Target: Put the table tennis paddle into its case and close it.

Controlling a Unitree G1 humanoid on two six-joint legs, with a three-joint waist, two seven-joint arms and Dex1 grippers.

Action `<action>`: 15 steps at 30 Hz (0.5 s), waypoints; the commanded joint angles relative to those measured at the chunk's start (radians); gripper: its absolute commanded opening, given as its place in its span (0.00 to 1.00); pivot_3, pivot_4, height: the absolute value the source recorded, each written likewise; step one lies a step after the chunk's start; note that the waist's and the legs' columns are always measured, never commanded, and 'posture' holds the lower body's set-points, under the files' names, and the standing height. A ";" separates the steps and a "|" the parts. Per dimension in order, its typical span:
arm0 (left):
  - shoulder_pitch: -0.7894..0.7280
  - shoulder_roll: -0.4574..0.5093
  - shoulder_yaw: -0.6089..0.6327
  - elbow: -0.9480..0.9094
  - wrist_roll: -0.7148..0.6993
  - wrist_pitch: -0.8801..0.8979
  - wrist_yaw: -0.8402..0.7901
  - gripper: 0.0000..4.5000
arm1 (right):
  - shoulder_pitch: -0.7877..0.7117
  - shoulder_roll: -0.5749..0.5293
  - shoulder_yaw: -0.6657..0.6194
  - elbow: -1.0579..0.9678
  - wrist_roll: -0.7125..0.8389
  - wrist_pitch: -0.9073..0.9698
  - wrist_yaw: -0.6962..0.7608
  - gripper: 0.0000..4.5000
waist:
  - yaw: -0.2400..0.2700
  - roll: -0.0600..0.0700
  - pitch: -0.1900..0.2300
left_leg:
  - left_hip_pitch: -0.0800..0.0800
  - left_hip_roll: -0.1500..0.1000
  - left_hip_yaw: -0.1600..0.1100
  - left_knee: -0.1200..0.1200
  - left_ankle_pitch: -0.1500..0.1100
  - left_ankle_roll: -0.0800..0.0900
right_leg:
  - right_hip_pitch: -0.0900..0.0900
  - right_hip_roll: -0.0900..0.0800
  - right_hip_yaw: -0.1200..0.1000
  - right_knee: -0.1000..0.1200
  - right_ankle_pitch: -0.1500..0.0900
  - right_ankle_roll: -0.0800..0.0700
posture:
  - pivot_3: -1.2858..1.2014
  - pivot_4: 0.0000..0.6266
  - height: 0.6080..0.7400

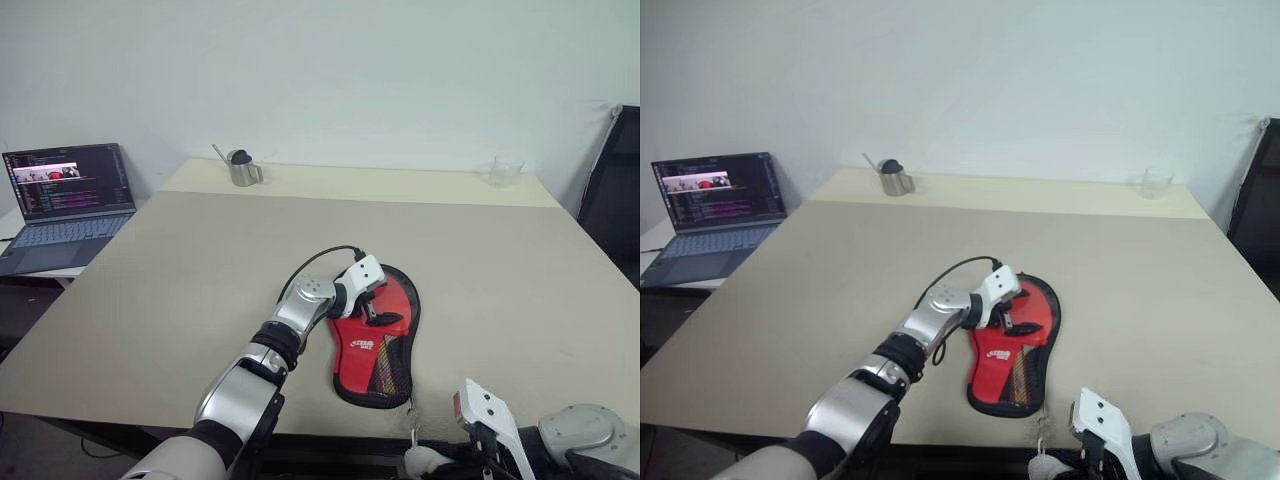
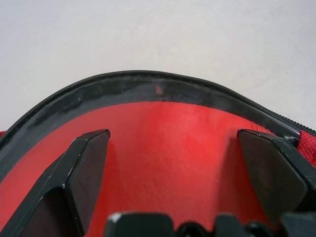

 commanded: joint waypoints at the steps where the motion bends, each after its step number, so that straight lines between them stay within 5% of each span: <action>1: 0.035 -0.001 -0.057 0.060 0.072 0.037 0.014 1.00 | 0.017 -0.014 0.013 -0.031 -0.003 -0.030 0.016 0.05 | 0.000 0.000 -0.001 | 0.000 0.000 0.000 0.000 0.000 0.000 | 0.000 0.000 0.000 0.000 0.000 0.000 | 0.52 0.24 1.00; 15: 0.013 -0.010 -0.051 0.089 0.072 0.025 0.035 1.00 | 0.090 -0.070 -0.031 -0.045 0.008 -0.075 0.044 0.05 | 0.001 -0.001 -0.001 | 0.000 0.000 -0.003 -0.001 0.000 0.000 | 0.001 -0.002 -0.002 -0.003 0.000 0.000 | 0.52 0.24 1.00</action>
